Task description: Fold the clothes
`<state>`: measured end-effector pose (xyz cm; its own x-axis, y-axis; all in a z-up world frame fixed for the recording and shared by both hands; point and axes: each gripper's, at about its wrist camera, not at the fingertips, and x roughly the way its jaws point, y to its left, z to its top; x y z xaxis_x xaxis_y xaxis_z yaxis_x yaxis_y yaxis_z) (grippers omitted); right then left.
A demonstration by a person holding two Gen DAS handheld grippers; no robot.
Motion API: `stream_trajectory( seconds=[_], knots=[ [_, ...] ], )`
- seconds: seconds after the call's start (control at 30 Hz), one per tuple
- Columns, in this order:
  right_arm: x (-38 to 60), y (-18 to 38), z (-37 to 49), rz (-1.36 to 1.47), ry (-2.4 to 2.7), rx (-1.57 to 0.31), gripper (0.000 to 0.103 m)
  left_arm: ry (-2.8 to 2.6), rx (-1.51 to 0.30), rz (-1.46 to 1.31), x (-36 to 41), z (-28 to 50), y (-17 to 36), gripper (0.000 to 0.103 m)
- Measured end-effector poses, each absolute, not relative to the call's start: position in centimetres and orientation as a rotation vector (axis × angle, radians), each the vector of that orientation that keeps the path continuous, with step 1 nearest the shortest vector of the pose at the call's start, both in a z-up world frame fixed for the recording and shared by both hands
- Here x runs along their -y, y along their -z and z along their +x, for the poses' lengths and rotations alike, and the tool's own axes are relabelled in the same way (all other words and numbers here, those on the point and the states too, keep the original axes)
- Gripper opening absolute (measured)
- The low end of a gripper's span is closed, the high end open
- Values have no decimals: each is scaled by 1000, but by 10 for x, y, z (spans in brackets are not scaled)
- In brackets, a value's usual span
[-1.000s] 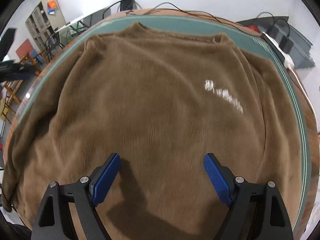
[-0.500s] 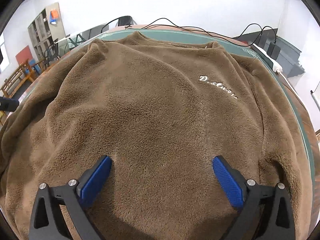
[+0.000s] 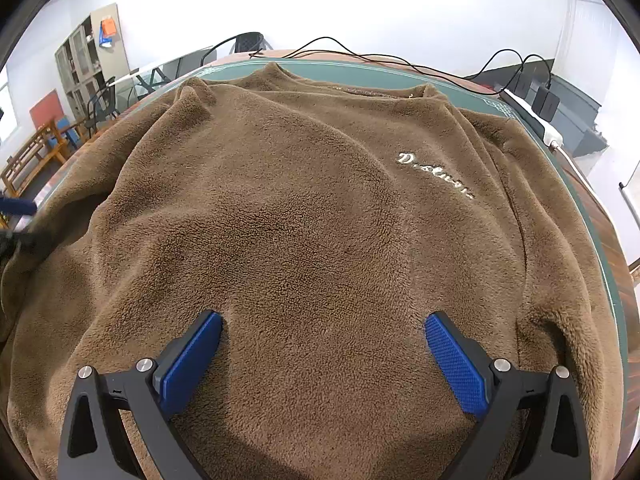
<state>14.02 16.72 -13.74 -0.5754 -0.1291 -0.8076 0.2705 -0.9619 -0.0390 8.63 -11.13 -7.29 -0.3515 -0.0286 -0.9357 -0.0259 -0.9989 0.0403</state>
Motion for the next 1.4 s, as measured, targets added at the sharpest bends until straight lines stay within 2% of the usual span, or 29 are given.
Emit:
stream_trajectory(
  seconds=[0.17, 0.37, 0.6, 0.73, 0.93, 1.17, 1.4],
  knots=[
    [-168, 138, 140, 1310, 2594, -234, 102, 2416, 140, 1582, 166, 59, 63, 102],
    [-169, 137, 140, 1310, 2595, -236, 102, 2333, 108, 1437, 236, 45, 50, 102],
    [-169, 138, 138, 1312, 2597, -239, 102, 2380, 206, 1285, 245, 25, 39, 102],
    [-168, 138, 138, 1312, 2600, -241, 102, 2415, 188, 1186, 256, 32, 30, 102],
    [-167, 138, 138, 1313, 2601, -239, 102, 2316, 334, 1330, 262, 30, 65, 102],
    [-168, 137, 138, 1313, 2600, -237, 102, 2357, 127, 1443, 282, 56, 71, 102],
    [-168, 137, 138, 1312, 2600, -237, 102, 2470, 29, 1607, 259, 74, 82, 102]
  ],
)
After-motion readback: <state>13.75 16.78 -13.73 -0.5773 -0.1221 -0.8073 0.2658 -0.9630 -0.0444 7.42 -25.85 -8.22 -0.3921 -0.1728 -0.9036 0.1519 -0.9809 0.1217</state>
